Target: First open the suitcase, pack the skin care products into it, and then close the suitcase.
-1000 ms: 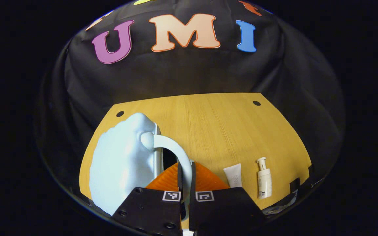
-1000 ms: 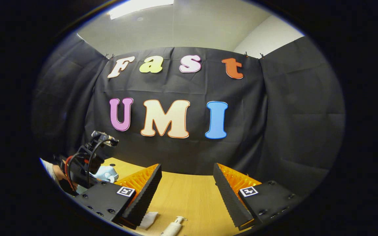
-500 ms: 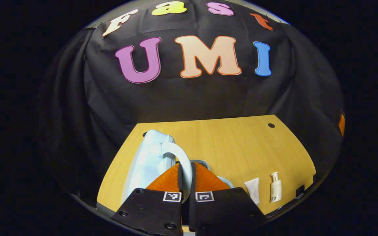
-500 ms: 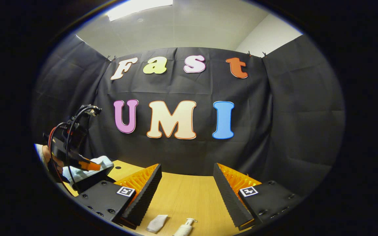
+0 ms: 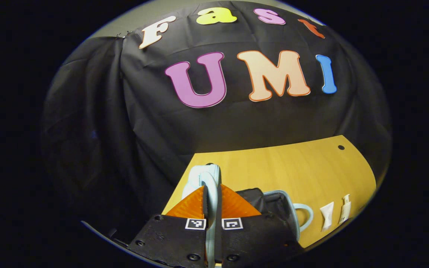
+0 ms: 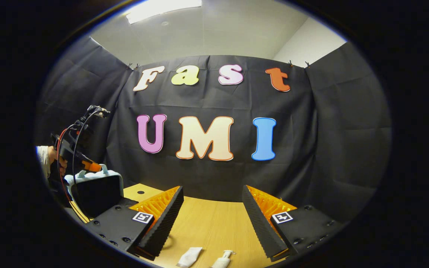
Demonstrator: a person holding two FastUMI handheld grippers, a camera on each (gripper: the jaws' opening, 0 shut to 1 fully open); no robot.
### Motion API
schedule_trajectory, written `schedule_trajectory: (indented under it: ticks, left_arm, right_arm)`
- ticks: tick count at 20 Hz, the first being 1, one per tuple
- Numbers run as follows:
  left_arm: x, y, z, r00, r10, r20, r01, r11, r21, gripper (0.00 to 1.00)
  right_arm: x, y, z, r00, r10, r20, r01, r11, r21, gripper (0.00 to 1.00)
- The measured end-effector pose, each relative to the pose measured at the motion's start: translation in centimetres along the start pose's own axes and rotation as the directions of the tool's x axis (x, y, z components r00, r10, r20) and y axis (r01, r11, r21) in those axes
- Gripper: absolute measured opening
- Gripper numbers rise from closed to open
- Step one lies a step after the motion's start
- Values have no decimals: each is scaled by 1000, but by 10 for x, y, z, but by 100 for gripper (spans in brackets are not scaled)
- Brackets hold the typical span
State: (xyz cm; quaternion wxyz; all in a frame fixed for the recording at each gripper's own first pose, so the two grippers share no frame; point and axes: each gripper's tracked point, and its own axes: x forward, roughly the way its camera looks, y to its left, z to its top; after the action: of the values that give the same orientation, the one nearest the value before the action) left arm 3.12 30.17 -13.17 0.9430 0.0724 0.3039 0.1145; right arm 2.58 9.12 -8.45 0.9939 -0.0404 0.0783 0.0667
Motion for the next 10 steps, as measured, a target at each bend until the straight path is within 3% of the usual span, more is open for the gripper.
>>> schedule_trajectory:
  ticks: [10]
  left_arm:
    - [33, 139, -54, 984, 164, -71, -169, 982, -78, 0]
  right_arm:
    - [11, 58, -1, 998, 58, 4, -58, 997, -47, 100]
